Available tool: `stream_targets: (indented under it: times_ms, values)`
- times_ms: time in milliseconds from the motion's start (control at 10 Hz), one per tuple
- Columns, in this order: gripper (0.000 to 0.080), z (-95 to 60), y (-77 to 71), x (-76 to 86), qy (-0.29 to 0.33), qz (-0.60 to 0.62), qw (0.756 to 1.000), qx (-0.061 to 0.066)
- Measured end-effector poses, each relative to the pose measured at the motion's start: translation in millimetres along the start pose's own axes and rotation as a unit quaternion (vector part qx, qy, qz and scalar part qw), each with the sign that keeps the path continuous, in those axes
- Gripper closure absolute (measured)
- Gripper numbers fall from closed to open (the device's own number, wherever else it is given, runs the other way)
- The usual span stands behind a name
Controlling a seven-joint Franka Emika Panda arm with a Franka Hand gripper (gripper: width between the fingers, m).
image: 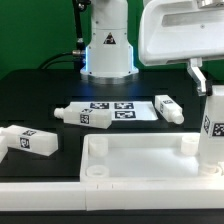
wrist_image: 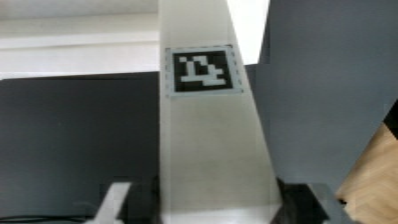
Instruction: Assemble desk
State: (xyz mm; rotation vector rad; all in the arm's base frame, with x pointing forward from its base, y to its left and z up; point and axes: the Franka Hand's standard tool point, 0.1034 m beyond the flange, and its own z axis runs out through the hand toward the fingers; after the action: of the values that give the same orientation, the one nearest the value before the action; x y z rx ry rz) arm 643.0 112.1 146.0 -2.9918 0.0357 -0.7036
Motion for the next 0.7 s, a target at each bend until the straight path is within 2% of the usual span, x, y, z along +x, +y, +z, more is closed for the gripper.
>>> stream_targets:
  times_ms: [200,700]
  values:
    - [0.0515,5.5,-1.0,-4.5,-0.001,-0.002,1.0,0.0]
    - [0.0515,8.8,-0.9,-1.6,0.012,-0.002,1.0,0.001]
